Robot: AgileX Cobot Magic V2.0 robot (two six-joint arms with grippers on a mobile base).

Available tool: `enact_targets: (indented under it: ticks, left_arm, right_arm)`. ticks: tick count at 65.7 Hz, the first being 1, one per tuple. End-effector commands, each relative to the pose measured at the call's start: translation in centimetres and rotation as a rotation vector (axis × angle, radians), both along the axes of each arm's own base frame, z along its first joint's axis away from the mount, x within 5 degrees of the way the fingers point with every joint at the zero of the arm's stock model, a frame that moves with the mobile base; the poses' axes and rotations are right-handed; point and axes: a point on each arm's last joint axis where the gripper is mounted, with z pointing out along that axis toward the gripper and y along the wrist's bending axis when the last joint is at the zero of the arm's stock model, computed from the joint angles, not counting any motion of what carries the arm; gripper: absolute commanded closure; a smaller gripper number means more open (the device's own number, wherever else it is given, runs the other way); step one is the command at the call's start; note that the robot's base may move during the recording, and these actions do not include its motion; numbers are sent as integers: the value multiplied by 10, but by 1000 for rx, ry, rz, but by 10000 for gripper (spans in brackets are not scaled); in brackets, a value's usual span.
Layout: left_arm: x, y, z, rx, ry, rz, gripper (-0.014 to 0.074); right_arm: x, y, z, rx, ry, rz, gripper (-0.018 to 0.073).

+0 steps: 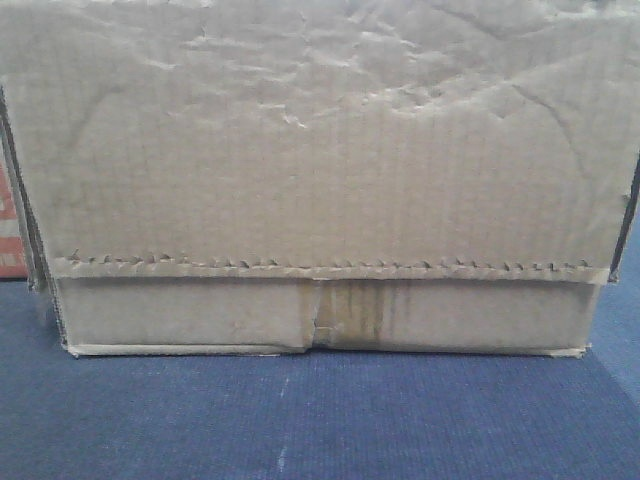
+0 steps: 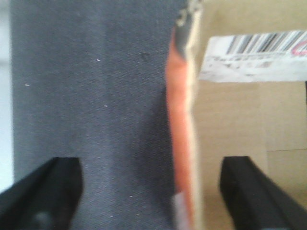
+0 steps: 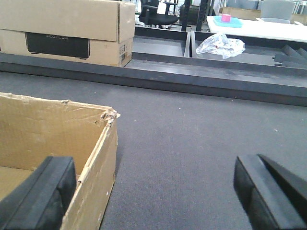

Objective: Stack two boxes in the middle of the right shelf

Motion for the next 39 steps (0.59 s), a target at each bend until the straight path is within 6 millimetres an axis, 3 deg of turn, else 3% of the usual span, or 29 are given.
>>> enact_targets:
  ticks: [1,11,23,31,39]
  left_arm:
    - [1,1,5,-12,-23,4,275]
    - [-2,0,6,-26,-4,18,699]
    - [-8,-3,22,-56,-32,79,708]
    - [-17,-5,60,-55,-119,110,708]
    - [-37,-10,115,-60,-276,160,708]
  right_arm:
    - [0,0,3,-10,-15,-4,0]
    - [0,-1,3,-12,-15,-4,0]
    - [0,-1,3,-14,-15,-5,0]
    - [0,-1,2,-15,-5,-4,0]
    - [0,-1,2,-16,0,-3,0]
